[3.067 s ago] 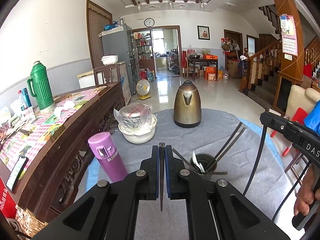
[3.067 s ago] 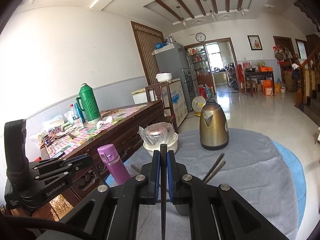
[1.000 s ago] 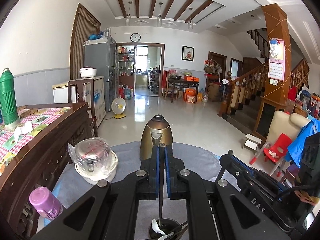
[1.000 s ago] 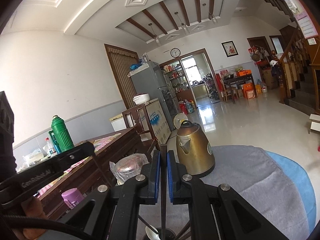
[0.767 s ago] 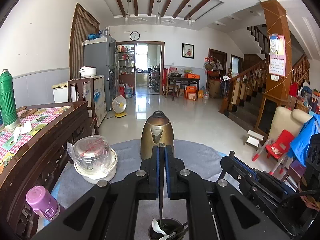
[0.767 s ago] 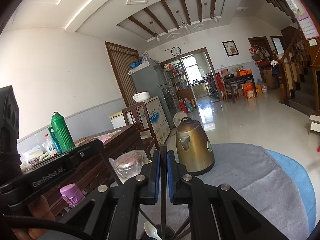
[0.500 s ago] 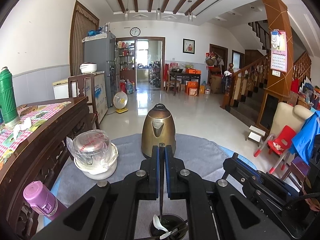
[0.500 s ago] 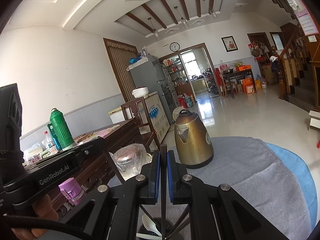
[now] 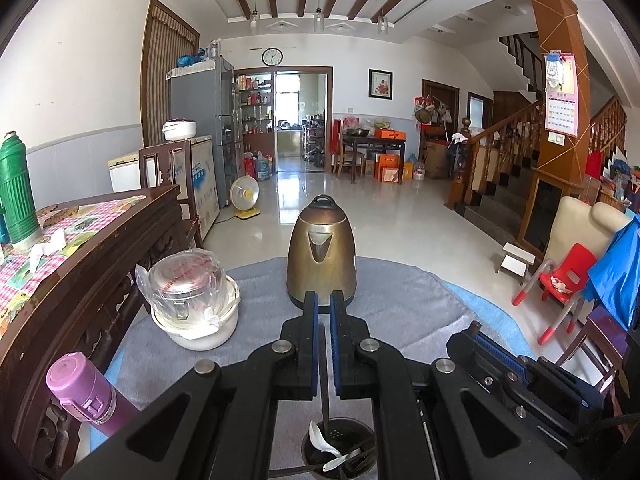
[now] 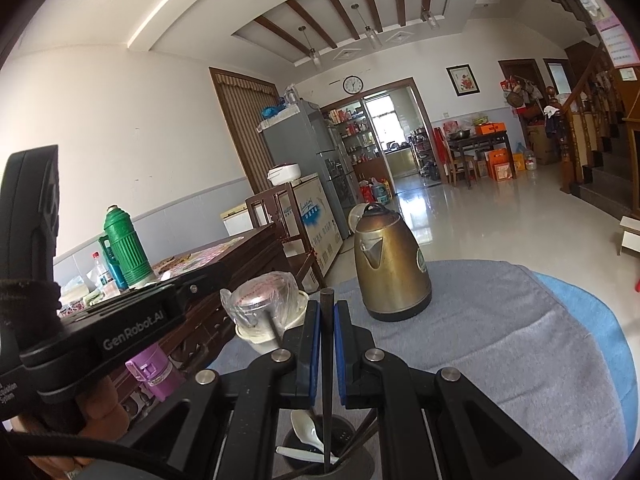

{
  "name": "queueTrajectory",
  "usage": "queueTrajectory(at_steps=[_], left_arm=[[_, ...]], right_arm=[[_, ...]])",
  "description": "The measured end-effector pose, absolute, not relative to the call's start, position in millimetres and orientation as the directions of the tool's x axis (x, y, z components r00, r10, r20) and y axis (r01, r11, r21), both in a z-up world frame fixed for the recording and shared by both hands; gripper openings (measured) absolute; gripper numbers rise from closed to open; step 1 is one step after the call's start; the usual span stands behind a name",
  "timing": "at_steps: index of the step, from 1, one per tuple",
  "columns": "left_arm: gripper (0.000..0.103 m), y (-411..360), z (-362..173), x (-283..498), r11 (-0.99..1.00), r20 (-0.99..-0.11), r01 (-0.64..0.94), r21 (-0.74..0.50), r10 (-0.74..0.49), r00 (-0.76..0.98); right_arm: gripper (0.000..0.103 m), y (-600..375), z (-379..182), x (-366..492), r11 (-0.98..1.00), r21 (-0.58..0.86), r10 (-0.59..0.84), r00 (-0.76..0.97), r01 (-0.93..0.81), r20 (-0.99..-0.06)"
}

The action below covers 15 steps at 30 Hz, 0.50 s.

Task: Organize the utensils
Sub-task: 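Lower the chopsticks into the gray cup and open both grippers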

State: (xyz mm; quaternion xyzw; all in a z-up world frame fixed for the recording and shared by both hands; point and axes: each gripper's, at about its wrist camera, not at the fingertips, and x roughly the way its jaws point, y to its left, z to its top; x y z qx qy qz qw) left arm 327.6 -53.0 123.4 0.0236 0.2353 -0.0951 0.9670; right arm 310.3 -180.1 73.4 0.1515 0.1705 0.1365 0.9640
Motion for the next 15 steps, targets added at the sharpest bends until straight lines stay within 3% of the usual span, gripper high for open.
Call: queueTrajectory(at_steps=[15], left_arm=[[0.006,-48.4,117.9,319.0,0.983,-0.477,0.180,0.019,-0.150,0.866]], right_arm=[[0.010,-175.7,62.7,308.5,0.908,0.359,0.342,0.879,-0.218,-0.332]])
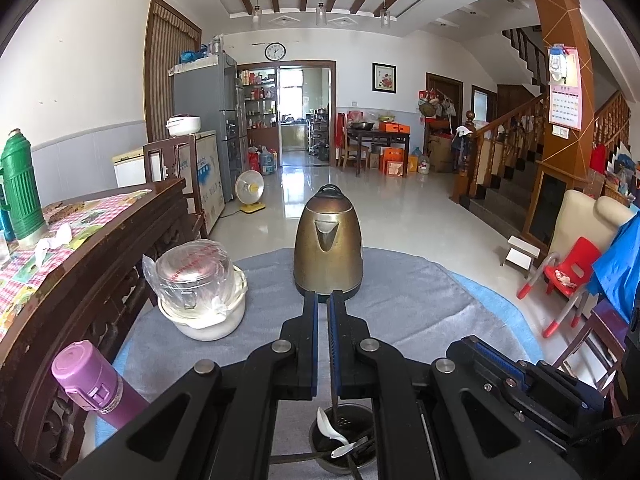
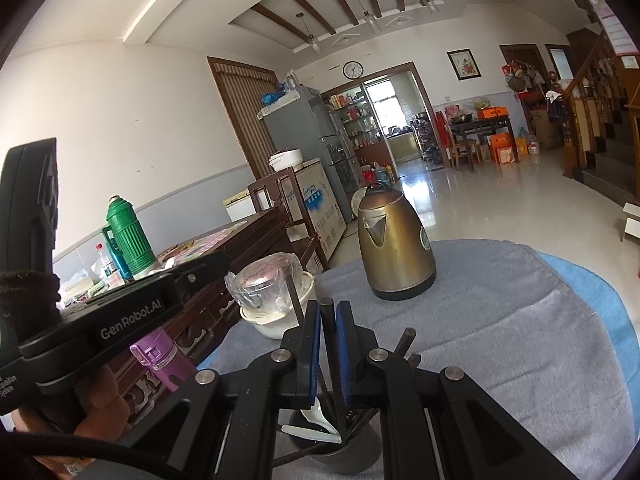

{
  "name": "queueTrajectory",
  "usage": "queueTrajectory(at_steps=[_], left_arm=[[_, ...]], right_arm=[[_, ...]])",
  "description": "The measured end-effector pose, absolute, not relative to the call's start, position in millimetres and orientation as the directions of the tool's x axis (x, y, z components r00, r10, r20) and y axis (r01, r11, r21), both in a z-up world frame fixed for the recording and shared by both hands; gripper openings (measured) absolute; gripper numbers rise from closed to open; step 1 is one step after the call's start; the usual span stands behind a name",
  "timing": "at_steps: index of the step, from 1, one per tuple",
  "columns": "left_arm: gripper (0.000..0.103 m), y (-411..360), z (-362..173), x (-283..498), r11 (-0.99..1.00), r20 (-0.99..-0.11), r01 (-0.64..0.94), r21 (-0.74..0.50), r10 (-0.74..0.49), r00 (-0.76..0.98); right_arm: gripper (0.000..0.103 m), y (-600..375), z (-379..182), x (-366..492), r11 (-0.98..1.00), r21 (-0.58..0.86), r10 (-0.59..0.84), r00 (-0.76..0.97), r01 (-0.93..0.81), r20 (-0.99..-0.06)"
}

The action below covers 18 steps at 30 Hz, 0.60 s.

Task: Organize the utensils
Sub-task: 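Lower the chopsticks into the gray cup and open both grippers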

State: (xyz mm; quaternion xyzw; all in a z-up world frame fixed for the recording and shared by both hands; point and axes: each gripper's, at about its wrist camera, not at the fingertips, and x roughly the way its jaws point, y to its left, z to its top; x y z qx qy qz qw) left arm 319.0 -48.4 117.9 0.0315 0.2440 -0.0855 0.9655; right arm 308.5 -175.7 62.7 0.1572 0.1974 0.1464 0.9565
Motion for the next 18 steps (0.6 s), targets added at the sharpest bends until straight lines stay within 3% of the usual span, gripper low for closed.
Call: queueTrajectory(at_steps=[8,10,12,16,18], left_arm=[[0.009,-42,120,308,0.986,-0.468,0.162,0.041,-0.124,0.875],[0.016,-40,122,306,0.987,-0.464,0.153,0.045,-0.114,0.878],[0.032,-37,125,301,0.989,-0.452,0.142,0.049,-0.105,0.886],[0.041,-35,130,291,0.990,-0.432,0.122,0.068,-0.081,0.898],[0.052,-34,133,286,0.990,-0.423,0.115,0.076,-0.072,0.903]], right_arm=[[0.011,-175,63,304,0.897,0.381,0.362,0.870,-0.227,-0.336],[0.011,-175,63,302,0.891,0.391,0.371,0.865,-0.229,-0.339],[0.012,-178,63,301,0.885,0.408,0.378,0.860,-0.227,-0.342],[0.012,-183,61,296,0.868,0.443,0.393,0.856,-0.225,-0.336],[0.014,-185,64,291,0.861,0.453,0.399,0.858,-0.229,-0.324]])
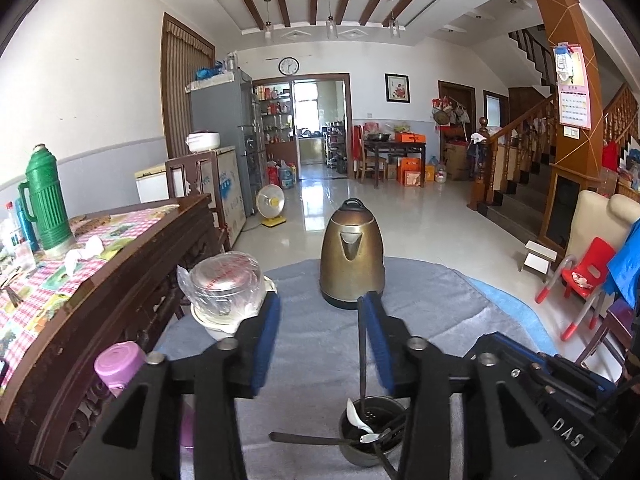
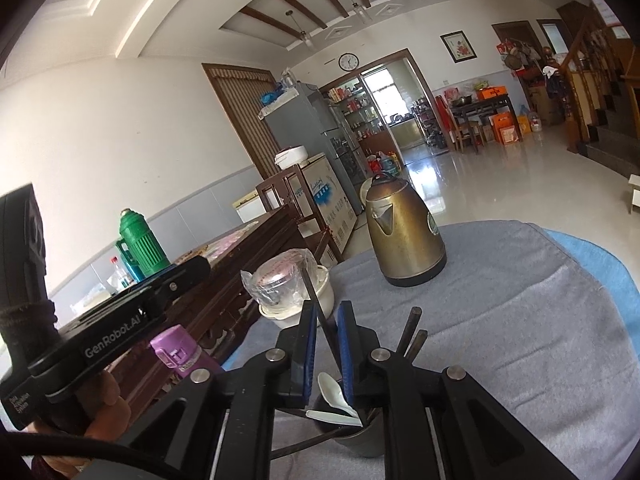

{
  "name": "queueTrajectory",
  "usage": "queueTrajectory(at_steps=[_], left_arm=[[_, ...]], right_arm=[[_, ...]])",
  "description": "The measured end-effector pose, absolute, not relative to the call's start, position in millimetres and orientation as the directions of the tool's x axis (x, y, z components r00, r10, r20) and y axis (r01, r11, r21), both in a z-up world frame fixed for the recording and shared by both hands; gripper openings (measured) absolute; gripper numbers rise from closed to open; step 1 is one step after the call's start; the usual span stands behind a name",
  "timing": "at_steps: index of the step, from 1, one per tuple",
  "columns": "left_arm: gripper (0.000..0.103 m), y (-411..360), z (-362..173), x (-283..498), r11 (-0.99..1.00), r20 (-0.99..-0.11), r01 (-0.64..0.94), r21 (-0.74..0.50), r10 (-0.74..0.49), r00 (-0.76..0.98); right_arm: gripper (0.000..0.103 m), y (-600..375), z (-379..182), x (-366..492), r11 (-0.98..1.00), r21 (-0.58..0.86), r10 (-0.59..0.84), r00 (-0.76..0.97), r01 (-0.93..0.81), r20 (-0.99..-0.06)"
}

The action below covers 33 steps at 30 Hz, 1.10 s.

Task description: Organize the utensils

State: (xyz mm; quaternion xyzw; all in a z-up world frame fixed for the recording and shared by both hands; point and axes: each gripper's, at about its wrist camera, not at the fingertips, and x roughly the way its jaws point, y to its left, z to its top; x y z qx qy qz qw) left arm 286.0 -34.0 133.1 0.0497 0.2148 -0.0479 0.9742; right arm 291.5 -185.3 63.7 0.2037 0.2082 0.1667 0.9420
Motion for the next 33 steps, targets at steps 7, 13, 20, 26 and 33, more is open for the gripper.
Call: queueTrajectory(at_steps=[7,13,20,26,33], left_arm=[[0.068,-33,143,268,0.991,-0.384,0.080,0.109,-0.033,0.923],[0.084,-33,148,252,0.989,-0.367,0.046,0.143,0.009,0.930],[0.096,-37,152,226,0.977,-0.330,0.021,0.211,0.051,0.942],[0.098,-33,148,213,0.975,-0.381,0.008,0.222,0.079,0.921],[0.099,-24,135,198,0.970,-0.447,-0.002,0.241,0.113,0.887]], right_arm=[[0.024,-192,76,278,0.849,0.467,0.409,0.869,-0.250,-0.279],[0.025,-199,83,266,0.848,0.467,0.402,0.879,-0.251,-0.258],[0.074,-209,86,245,0.870,0.438,0.368,0.889,-0.226,-0.272],[0.074,-221,88,221,0.918,0.352,0.292,0.913,-0.183,-0.285],[0.074,-239,80,203,0.963,0.254,0.178,0.920,-0.089,-0.349]])
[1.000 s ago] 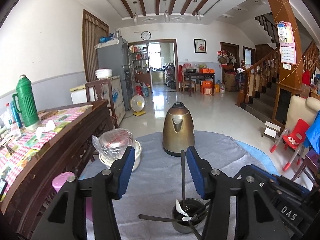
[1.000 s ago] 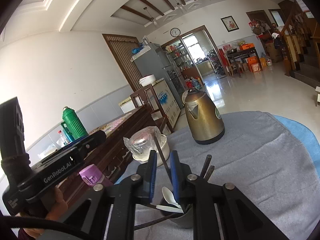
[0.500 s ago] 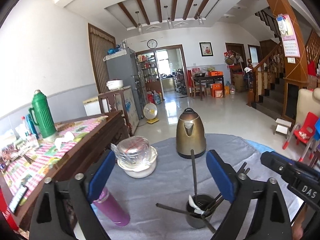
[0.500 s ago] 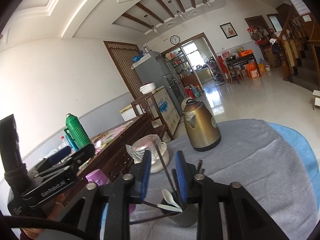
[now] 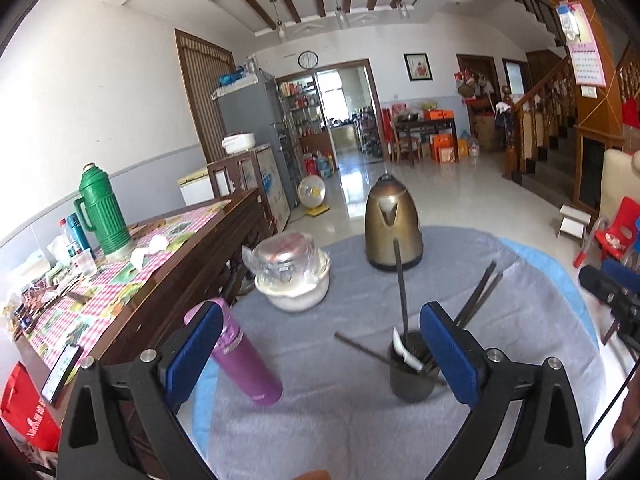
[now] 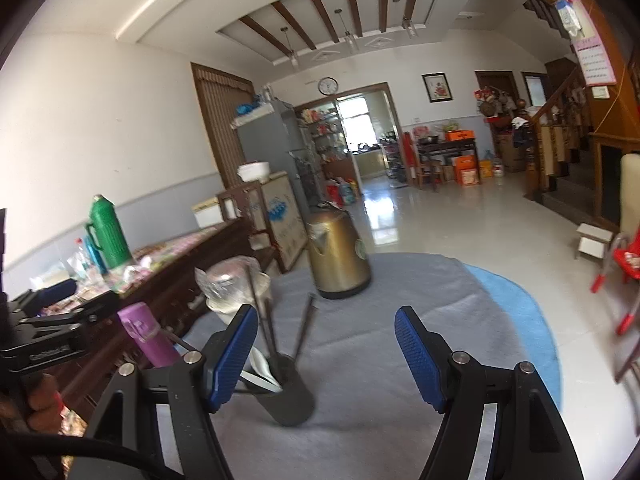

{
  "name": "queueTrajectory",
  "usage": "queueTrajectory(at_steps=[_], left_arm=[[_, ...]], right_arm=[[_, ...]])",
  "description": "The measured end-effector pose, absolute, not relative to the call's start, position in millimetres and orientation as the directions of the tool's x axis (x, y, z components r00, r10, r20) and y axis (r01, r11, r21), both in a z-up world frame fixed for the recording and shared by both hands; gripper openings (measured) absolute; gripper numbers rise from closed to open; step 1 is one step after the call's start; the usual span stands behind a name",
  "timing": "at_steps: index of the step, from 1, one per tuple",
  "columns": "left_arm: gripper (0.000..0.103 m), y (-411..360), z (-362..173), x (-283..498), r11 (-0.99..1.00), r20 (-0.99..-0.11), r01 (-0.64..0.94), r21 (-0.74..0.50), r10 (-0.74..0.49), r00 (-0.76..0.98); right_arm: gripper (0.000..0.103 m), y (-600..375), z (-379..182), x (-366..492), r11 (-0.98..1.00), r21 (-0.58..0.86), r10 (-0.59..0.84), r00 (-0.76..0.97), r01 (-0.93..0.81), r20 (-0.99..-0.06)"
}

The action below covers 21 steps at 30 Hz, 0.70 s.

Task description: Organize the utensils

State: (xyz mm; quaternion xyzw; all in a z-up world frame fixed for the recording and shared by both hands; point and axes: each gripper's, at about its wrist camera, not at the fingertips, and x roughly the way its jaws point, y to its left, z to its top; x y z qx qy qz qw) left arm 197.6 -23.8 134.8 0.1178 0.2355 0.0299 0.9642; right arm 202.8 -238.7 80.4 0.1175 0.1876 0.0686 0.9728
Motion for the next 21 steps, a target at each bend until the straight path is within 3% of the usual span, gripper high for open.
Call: queueTrajectory(at_steps=[11,21], left_arm=[[0.099,0,95,168,0.976,-0.575,-0.020,0.218,0.145,0.805],[0.099,8,44,164,0.977,-0.689,-0.027,0.213,0.170,0.705]], right_arm=[[0.075,-223,66,189,0.978,0.177,0.182,0.869,-0.112,-0.459],[0.075,-189,33,191,0.967,0.196,0.249,0.790,-0.165,-0.560]])
